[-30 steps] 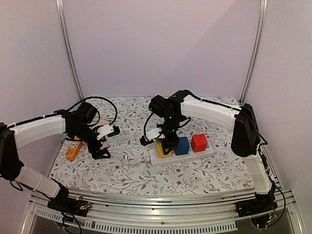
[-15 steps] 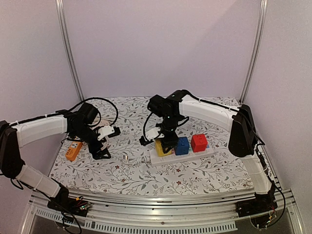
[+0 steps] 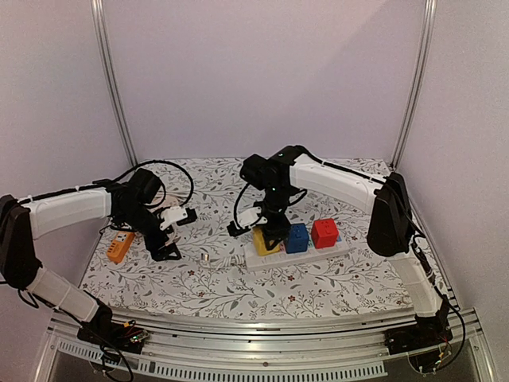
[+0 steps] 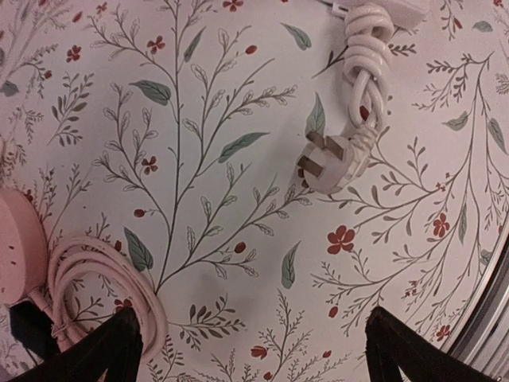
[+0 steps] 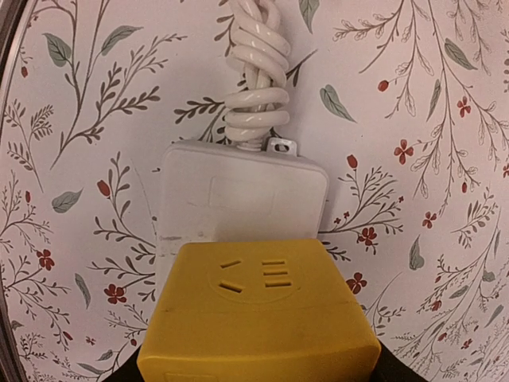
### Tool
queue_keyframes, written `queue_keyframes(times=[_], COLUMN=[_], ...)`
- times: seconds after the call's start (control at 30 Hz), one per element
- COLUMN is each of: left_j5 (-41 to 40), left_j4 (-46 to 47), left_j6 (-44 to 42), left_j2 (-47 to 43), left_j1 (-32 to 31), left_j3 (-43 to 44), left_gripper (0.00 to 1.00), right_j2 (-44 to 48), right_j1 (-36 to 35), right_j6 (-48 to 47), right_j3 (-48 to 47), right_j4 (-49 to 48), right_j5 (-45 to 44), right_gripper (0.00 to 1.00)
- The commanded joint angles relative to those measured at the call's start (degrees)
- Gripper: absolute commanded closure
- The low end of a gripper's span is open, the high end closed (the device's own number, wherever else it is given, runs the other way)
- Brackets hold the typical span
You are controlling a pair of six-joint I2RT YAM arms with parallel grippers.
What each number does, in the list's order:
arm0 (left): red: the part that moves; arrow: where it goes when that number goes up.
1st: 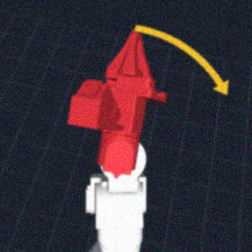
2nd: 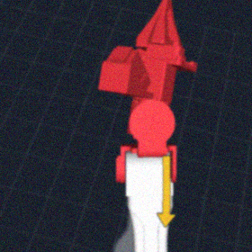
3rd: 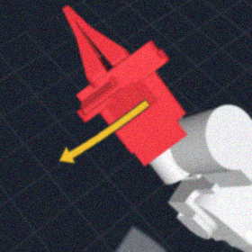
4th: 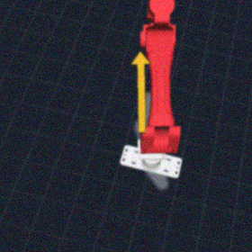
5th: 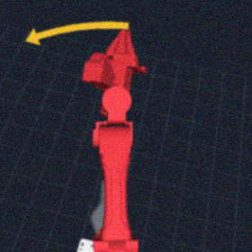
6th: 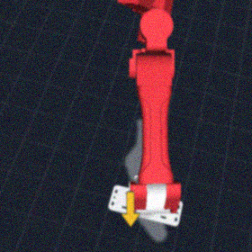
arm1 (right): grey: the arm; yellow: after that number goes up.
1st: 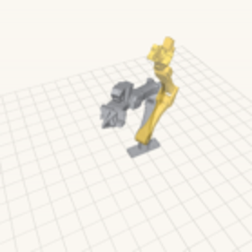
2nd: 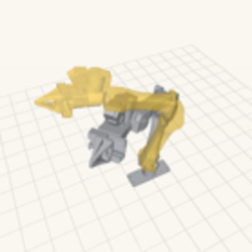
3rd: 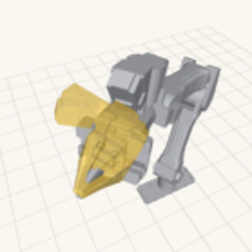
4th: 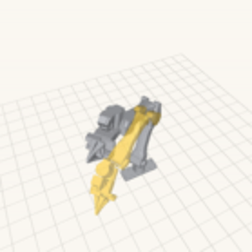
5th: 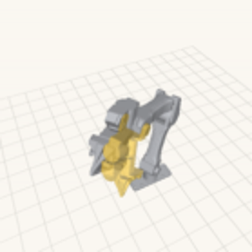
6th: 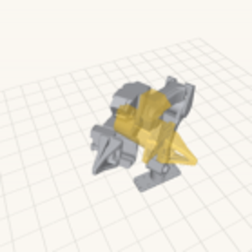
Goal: Insert the plug
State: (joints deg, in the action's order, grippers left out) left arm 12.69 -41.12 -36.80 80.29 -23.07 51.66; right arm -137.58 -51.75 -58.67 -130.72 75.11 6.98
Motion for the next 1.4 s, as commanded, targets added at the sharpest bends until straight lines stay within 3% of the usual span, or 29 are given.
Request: queue_keyframes(times=[0.0,0.37,0.53,1.03,1.37], left_j5=[-0.4,-0.9,-0.9,-1.3,-0.8], left_j4=[0.7,0.6,0.6,0.5,-0.3], left_j6=[0.2,0.2,0.0,0.1,0.1], left_j2=[1.4,2.2,2.2,2.6,2.1], left_j1=[0.7,0.6,0.6,0.6,0.6], left_j3=[-0.4,-0.3,-0.3,-0.2,0.3], left_gripper=[0.02,0.02,0.02,0.02,0.02], right_j2=[-8.2,-8.4,-5.6,-8.1,-2.2], right_j1=[-0.7,-1.7,-1.7,-1.4,-2.6], right_j6=[-2.3,4.2,5.7,5.1,5.5], right_j3=[2.2,6.5,12.6,10.7,21.8], right_j4=[0.6,-4.2,-8.5,-10.1,-7.8], right_j5=[-2.8,-10.6,-10.2,-10.8,-9.7], right_gripper=[1.00,1.00,1.00,1.00,1.00])
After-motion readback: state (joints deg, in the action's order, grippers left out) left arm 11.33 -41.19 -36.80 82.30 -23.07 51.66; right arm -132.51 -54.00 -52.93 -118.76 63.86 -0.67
